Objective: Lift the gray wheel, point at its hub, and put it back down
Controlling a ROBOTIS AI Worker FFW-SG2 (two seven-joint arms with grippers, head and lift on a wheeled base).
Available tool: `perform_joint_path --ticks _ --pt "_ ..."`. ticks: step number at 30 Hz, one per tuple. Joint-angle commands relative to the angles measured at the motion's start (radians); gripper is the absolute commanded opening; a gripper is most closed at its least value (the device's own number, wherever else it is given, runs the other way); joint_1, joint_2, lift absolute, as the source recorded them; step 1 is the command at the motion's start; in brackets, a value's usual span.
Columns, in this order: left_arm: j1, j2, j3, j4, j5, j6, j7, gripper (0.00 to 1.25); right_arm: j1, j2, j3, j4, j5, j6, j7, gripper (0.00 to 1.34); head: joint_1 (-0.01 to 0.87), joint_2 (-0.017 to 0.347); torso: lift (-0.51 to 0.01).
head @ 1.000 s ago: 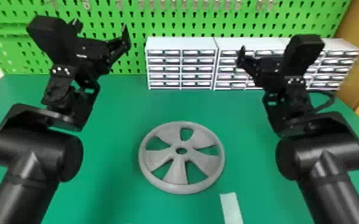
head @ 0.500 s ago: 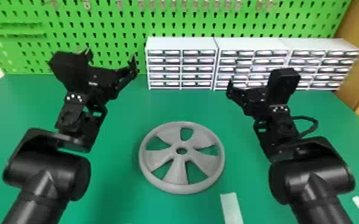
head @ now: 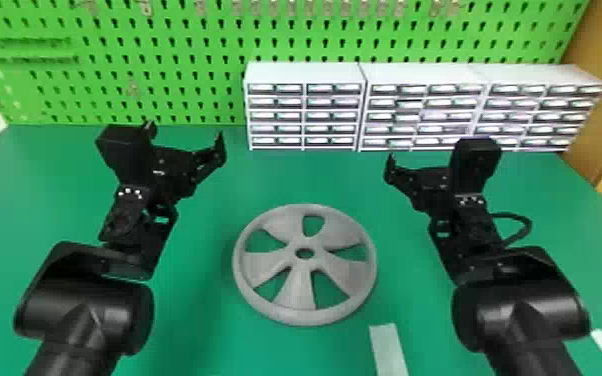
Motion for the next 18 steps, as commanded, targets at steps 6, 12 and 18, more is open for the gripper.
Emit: perform_joint_path --ticks 6,12,18 --pt "0.003 -0.005 0.006 0.025 -0.017 0.0 -0.005 1.19 -0.004 0.001 0.0 0.009 0.0 -0.009 0.004 1.34 0.692 0.048 -0.088" --pt "0.006 -0.006 0.014 0.025 -0.013 0.0 -0.014 1.19 -0.008 0.001 0.013 0.009 -0.009 -0.007 0.004 1.34 0.692 0.048 -0.088" --pt "0.006 -0.009 0.013 0.025 -0.01 0.0 -0.02 1.19 -0.01 0.001 0.014 0.009 -0.02 -0.001 0.004 1.34 0.692 0.048 -0.088"
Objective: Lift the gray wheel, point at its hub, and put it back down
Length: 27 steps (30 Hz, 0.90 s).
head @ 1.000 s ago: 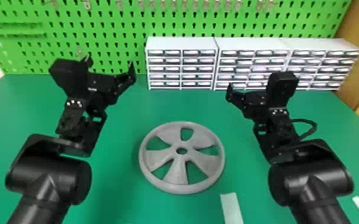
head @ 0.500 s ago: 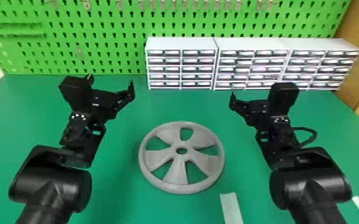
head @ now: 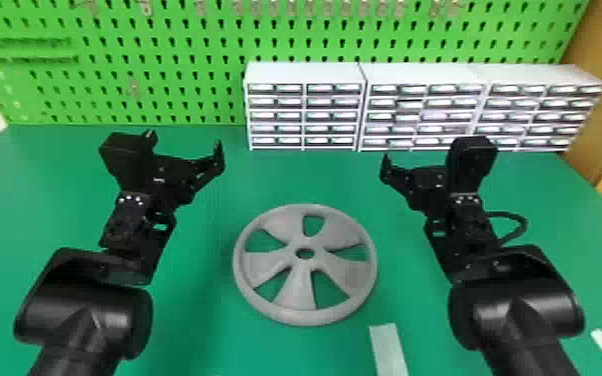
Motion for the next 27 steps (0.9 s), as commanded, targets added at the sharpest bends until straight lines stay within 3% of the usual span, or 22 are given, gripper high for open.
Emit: perform_joint_path --ticks 1,27 --pt "-0.001 -0.005 -0.001 0.0 0.003 -0.003 -0.005 1.19 -0.001 -0.002 0.0 -0.002 -0.004 0.002 0.0 1.34 0.692 0.048 -0.088" --pt "-0.015 -0.015 0.007 0.0 0.009 -0.031 -0.02 1.19 -0.002 -0.02 0.003 -0.029 -0.009 0.016 0.0 1.33 0.692 0.048 -0.088"
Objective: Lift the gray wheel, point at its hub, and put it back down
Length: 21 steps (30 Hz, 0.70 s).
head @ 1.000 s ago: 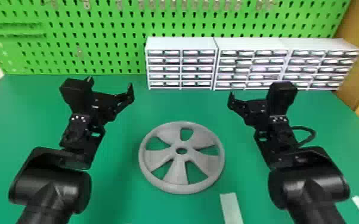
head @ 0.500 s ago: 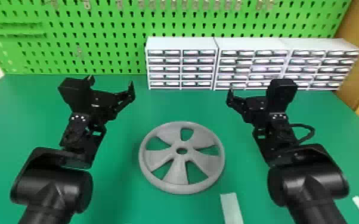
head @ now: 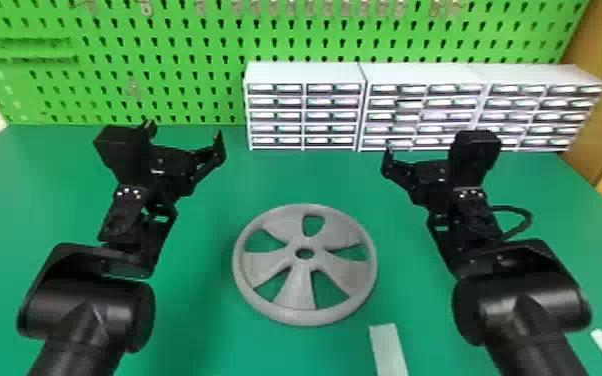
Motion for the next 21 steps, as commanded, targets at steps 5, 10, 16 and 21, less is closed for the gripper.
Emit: perform_joint_path --ticks 5,10,16,21 --pt "0.006 0.0 0.003 0.0 0.0 0.0 -0.001 1.19 0.01 -0.004 -0.009 -0.008 -0.006 0.003 0.0 1.33 0.692 0.048 -0.088" --pt "0.006 0.0 0.0 0.0 0.0 0.0 -0.001 1.19 0.01 0.002 -0.009 -0.013 -0.006 0.005 0.0 1.33 0.692 0.048 -0.088" --pt "0.004 -0.005 0.0 0.0 0.0 0.0 -0.001 1.19 0.006 0.008 -0.012 -0.013 -0.003 0.005 0.0 1.33 0.692 0.048 -0.088" --pt "0.006 -0.005 0.005 0.0 -0.002 0.0 -0.001 1.19 0.003 0.015 -0.01 -0.013 -0.003 0.005 0.0 1.33 0.692 0.048 -0.088"
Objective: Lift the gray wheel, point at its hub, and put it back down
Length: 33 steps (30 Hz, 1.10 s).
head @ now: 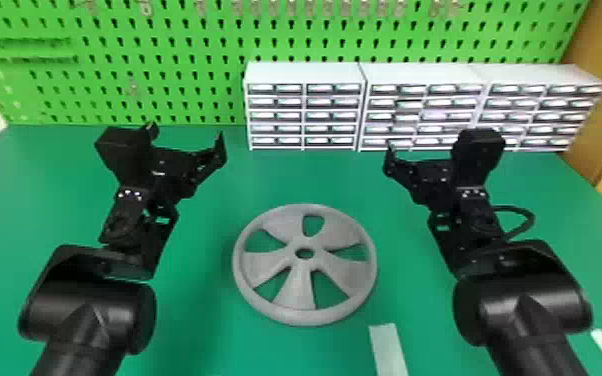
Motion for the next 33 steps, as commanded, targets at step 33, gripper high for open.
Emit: perform_joint_path --ticks 33 --pt "0.002 -0.002 -0.004 -0.005 0.007 -0.011 -0.003 1.19 0.002 0.005 0.008 0.0 -0.003 0.002 0.0 1.3 0.692 0.048 -0.088"
